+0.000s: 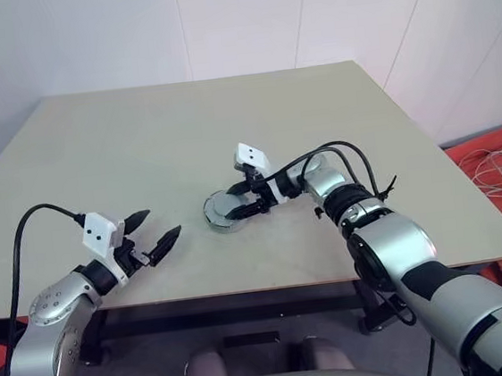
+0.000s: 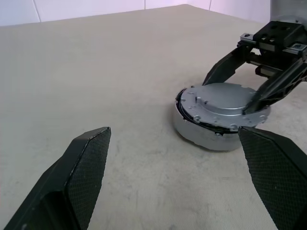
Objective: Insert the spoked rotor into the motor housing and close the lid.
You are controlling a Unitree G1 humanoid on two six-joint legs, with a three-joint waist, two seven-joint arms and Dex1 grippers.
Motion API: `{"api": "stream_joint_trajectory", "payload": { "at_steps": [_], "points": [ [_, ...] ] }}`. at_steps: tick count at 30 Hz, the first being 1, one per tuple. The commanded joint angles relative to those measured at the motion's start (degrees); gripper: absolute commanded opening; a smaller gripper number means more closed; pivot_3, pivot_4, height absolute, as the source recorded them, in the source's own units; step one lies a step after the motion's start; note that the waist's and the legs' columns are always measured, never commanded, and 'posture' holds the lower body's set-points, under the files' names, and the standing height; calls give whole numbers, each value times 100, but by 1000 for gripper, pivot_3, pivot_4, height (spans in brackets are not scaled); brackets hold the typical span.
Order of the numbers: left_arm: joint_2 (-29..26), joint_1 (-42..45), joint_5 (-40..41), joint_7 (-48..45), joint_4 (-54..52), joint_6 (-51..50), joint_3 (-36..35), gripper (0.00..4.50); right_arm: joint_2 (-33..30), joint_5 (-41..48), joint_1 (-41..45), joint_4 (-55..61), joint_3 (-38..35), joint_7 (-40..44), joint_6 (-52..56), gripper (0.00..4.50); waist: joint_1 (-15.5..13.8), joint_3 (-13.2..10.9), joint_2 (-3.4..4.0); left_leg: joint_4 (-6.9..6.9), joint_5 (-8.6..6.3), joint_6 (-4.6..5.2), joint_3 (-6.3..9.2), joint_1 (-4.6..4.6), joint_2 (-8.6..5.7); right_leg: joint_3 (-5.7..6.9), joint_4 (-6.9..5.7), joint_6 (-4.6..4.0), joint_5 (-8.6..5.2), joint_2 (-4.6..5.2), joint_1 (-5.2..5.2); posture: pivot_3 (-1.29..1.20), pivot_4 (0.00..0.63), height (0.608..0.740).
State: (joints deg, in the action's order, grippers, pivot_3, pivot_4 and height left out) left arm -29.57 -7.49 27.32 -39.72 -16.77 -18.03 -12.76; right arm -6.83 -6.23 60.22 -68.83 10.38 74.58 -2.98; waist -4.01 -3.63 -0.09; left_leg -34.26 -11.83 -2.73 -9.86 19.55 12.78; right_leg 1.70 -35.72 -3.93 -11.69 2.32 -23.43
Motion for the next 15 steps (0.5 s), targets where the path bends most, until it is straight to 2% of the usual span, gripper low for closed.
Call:
{"api": "stream_joint_trajectory", "payload": {
  "at_steps": [1, 15],
  "points": [
    [0, 129, -4, -9, -56, 65, 30, 4500, 30, -43, 1, 108, 84, 63, 150, 2987, 1, 0, 0, 0, 0, 0, 0, 0, 0, 0, 0, 0, 0, 0, 0, 0, 0, 740],
    [-20, 160, 17, -18, -41, 71, 31, 4500, 155, 392, -86, 550, -284, -163, 40, 2987, 8, 0, 0, 0, 0, -1, -1, 4, 0, 0, -1, -1, 0, -1, -8, 0, 0, 740]
  ]
}}
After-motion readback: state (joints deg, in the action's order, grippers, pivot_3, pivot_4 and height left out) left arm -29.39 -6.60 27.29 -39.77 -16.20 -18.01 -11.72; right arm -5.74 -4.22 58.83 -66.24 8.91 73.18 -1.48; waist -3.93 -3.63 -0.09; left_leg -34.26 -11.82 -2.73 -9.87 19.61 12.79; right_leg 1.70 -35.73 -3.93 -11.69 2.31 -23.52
